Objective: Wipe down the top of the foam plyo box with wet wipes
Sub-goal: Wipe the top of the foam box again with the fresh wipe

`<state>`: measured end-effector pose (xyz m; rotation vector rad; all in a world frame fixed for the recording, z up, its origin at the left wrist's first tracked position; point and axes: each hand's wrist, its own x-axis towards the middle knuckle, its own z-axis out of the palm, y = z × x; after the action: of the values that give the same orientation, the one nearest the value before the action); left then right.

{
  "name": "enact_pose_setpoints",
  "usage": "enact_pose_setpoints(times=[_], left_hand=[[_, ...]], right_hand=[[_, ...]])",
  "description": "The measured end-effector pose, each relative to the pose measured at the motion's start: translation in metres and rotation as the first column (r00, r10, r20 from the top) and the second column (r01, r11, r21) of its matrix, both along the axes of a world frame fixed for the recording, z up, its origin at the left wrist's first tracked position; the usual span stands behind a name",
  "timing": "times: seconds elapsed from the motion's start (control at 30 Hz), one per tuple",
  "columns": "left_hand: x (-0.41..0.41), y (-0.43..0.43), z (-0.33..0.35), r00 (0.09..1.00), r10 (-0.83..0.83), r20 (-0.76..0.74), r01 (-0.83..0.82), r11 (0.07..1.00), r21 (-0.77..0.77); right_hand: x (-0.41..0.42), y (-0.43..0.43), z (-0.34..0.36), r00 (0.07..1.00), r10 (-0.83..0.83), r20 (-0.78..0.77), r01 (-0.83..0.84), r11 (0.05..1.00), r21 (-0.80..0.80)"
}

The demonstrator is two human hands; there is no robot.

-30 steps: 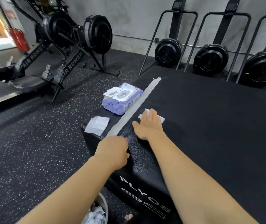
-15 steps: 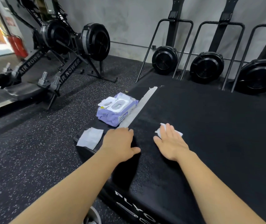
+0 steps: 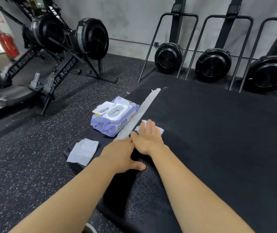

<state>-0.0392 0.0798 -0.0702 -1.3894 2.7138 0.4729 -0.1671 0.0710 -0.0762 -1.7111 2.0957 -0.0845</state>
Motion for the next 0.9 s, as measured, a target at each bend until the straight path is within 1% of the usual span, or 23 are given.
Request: enact_pose_setpoints(times=[0.03,0.1,0.2,0.33,0.43,0.57,0.67,0.73,0.83,0.9], left_hand=[[0.001,0.0,0.0,1.0,-0.006,-0.025,0.006,1.0,0.007],[0.0,0.0,0.003,1.0,-0.02,-0.01,0.02,1.0,0.008],[-0.004,0.001,0.008,0.997,-0.019,0.079,0.018,1.0,0.015],[-0.008,0.003,0.013,0.981,-0.016,0.196,0.012,1.0,0.021],[-0.008,0.006,0.016,0.979,-0.011,0.204,0.003,0.999,0.042],[-0.008,0.006,0.018,0.976,-0.015,0.217,0.004,0.999,0.05],[-0.008,0.006,0.017,0.976,-0.019,0.216,0.01,0.999,0.045],[-0.007,0.006,0.015,0.979,-0.015,0.205,0.007,0.999,0.037],[-0.006,0.007,0.012,0.981,-0.018,0.193,0.015,1.0,0.013],[-0.006,0.006,0.011,0.983,-0.018,0.183,0.018,1.0,0.0]], right_hand=[[0.003,-0.008,0.003,0.999,0.024,0.043,-0.025,1.0,0.016],[0.004,-0.018,0.007,0.994,0.072,0.079,-0.075,0.997,0.035],[-0.005,-0.013,0.008,0.991,0.118,0.057,-0.12,0.992,0.024],[-0.026,0.018,0.004,0.994,0.106,0.006,-0.106,0.994,-0.016],[-0.052,0.045,0.004,0.997,0.065,-0.03,-0.066,0.997,-0.032],[-0.082,0.071,0.004,0.998,0.006,-0.056,-0.004,0.999,0.032],[-0.082,0.073,0.003,0.998,-0.029,-0.061,0.032,0.998,0.056],[-0.074,0.066,0.001,0.995,-0.05,-0.09,0.053,0.998,0.032],[-0.059,0.044,-0.002,0.986,-0.067,-0.151,0.059,0.997,-0.051],[-0.047,0.022,-0.003,0.988,-0.067,-0.14,0.058,0.996,-0.07]])
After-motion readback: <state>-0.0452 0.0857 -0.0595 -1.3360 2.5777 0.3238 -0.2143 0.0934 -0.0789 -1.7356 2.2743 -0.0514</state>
